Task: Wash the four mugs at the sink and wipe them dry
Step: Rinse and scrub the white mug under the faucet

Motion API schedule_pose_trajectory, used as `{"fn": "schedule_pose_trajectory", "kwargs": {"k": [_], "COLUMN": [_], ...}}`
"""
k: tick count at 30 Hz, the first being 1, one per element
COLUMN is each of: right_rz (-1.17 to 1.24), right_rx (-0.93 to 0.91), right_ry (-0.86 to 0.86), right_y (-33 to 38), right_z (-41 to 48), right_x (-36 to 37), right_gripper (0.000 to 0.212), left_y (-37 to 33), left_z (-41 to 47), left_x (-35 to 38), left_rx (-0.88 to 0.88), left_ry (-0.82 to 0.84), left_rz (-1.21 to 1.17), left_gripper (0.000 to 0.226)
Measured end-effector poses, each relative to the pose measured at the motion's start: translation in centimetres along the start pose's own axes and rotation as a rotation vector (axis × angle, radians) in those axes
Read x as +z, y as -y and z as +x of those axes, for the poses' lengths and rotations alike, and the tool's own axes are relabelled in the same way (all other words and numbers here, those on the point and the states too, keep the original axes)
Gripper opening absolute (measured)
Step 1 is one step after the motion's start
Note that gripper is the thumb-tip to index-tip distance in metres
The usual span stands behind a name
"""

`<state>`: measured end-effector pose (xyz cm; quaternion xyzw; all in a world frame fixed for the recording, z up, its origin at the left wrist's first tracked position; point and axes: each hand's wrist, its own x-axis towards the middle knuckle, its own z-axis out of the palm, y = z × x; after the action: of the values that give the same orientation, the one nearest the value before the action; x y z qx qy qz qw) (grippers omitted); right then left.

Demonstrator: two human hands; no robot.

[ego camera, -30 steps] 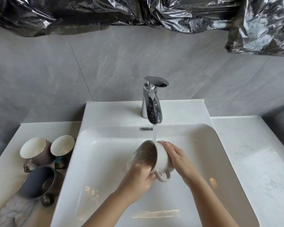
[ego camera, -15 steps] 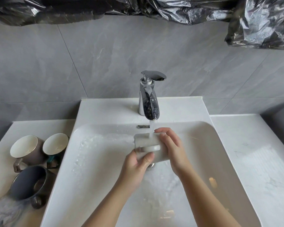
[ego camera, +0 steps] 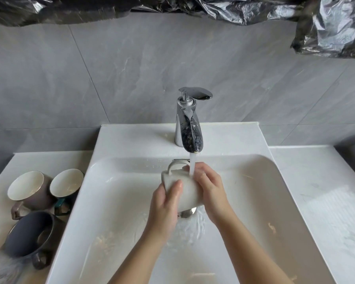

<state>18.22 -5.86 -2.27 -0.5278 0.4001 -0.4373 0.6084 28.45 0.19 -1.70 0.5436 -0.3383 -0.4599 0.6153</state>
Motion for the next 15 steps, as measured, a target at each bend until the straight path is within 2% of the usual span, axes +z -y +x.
{"fn": "schedule_pose_trajectory", "kwargs": {"k": [3, 6, 8, 10, 15], "right_rz": [0.116, 0.138, 0.131, 0.125, 0.008], "right_rx": [0.024, 0.026, 0.021, 0.007, -0.078], "right_ry": [-0.006, -0.086, -0.125, -0.148, -0.170], "right_y": [-0.5, -0.9, -0.9, -0.7, -0.3], "right_z": [-0.4, -0.7, -0.9, -1.0, -1.4], "right_x": [-0.7, -1.2, -1.0, -0.7, -0.2], "right_gripper": [0.021, 0.032, 0.037, 0.036, 0.038], "left_y": [0.3, 0.8, 1.1, 1.1, 0.2], "left_z": [-0.2, -0.4, -0.6, -0.6, -0.4], "left_x": [0.2, 0.3, 0.1, -0.1, -0.2], "left_rx": [0.115, 0.272, 0.342, 0.387, 0.410], "left_ry": [0.037, 0.089, 0.096, 0.086, 0.102], "left_rz": [0.157, 0.464, 0.605, 0.658, 0.742], "left_gripper": [0.029, 0.025, 0.031, 0.043, 0.047]}}
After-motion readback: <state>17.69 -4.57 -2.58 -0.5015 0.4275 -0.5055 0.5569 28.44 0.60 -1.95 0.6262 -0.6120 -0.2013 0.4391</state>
